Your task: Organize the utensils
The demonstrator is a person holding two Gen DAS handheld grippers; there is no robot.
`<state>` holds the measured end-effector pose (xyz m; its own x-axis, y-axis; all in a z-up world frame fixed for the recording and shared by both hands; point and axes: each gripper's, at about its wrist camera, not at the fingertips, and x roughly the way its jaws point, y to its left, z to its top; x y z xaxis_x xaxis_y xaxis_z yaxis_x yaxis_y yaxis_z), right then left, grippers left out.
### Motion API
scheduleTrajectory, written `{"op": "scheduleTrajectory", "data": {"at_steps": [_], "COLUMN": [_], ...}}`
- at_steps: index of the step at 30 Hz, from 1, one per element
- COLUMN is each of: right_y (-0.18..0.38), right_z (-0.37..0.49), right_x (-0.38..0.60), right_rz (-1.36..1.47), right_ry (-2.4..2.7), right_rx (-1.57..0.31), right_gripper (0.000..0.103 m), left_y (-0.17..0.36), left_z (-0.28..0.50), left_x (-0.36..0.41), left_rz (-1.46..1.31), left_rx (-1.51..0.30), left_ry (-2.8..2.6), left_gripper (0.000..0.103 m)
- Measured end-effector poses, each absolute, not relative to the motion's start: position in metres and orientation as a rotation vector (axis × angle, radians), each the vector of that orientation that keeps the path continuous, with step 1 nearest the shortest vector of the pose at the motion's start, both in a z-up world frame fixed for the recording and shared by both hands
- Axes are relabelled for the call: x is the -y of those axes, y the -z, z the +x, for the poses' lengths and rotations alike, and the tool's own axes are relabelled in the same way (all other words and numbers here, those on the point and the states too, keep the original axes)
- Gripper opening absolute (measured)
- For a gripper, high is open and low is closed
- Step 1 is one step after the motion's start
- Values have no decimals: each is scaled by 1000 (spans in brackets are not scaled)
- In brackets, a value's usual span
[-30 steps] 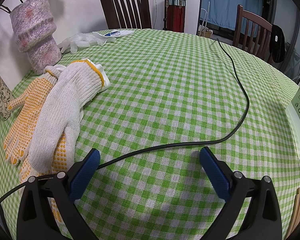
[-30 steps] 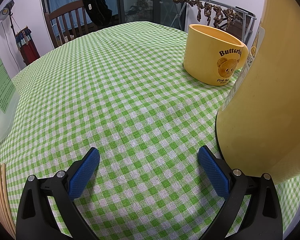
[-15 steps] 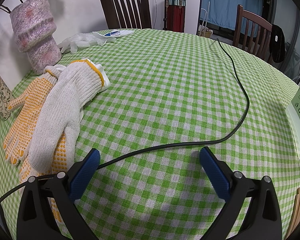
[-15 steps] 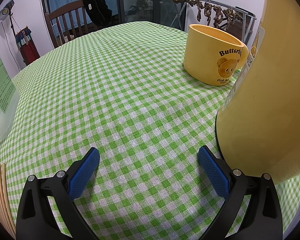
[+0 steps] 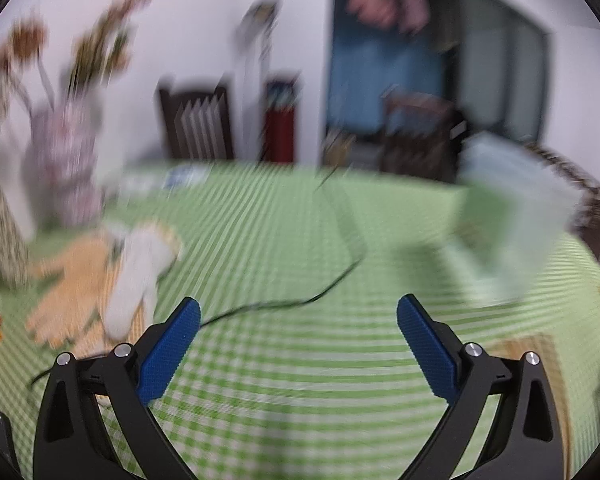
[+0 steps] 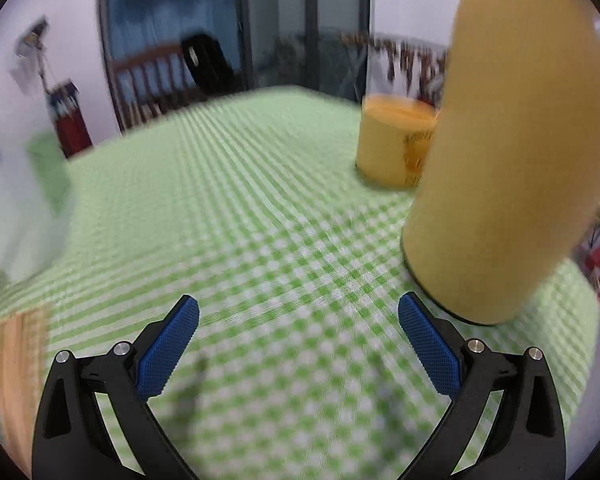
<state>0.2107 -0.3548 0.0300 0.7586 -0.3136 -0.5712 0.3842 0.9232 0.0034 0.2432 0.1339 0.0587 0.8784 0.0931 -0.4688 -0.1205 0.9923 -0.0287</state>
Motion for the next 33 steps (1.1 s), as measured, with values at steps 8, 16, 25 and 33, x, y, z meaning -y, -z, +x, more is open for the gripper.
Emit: {"op": "scheduleTrajectory", "data": {"at_steps": [8, 16, 25, 33], "right_y": [-78, -16, 24, 27], "right_z": [50, -1, -7, -6], "right_x": [296, 232, 214, 206], "right_rz": [61, 5, -52, -65], "right_ry": [312, 148, 89, 49], "right_rx": [-177, -303, -426, -438], "right_gripper": [96, 96, 96, 96], "left_y": [-89, -16, 25, 25], "left_z": [60, -19, -35, -24], "left_x": [-67, -22, -23, -26], "left_rz": [-97, -50, -19, -15], "left_rx": [-139, -249, -340, -348], "left_ry": [-131, -24, 112, 138], "left_gripper": [96, 96, 96, 96]}}
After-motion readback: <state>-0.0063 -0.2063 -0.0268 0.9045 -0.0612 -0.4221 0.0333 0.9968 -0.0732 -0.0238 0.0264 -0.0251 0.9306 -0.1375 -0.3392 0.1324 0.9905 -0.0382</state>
